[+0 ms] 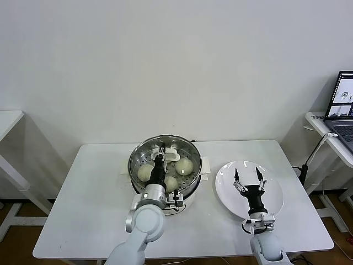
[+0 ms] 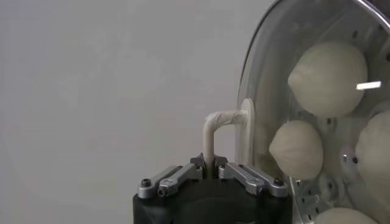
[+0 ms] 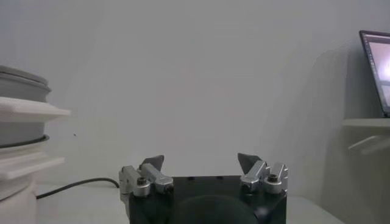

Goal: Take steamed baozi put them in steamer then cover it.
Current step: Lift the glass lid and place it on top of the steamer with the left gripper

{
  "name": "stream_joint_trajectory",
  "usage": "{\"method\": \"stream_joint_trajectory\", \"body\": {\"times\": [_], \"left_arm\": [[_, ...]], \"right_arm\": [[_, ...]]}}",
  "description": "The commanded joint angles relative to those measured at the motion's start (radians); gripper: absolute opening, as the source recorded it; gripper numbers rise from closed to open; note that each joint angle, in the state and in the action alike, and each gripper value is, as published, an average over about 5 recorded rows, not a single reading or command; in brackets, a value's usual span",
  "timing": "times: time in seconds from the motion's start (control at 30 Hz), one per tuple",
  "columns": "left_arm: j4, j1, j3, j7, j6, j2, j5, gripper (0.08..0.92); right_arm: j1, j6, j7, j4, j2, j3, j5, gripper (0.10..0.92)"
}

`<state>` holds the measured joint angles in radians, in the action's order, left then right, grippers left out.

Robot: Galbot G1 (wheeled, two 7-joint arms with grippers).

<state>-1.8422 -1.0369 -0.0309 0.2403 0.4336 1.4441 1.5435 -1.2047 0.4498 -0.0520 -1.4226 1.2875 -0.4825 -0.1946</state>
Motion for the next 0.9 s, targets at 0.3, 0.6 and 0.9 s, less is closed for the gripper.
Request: {"method": "stream_joint_trajectory", "body": {"times": [0.3, 0.6, 0.9], "left_arm": [[0.025, -0.006, -0.005, -0.008, -0.002, 0.011, -0.001, 0.194], [0.032, -0.015, -0.024, -0.007, -0.022, 0.014, 0.024, 0.194], [-0.011, -0.031, -0.027, -0.003, -0.021, 0.015, 0.019, 0.381]], "right_arm": [[0.002, 0.005, 0.001, 0.005, 0.003, -0.001, 0.006, 0.823], [0.003, 0.005, 0.001, 0.005, 0.002, -0.001, 0.006, 0.823], [0.002, 0.004, 0.001, 0.004, 0.001, 0.0, 0.006, 0.823]]}}
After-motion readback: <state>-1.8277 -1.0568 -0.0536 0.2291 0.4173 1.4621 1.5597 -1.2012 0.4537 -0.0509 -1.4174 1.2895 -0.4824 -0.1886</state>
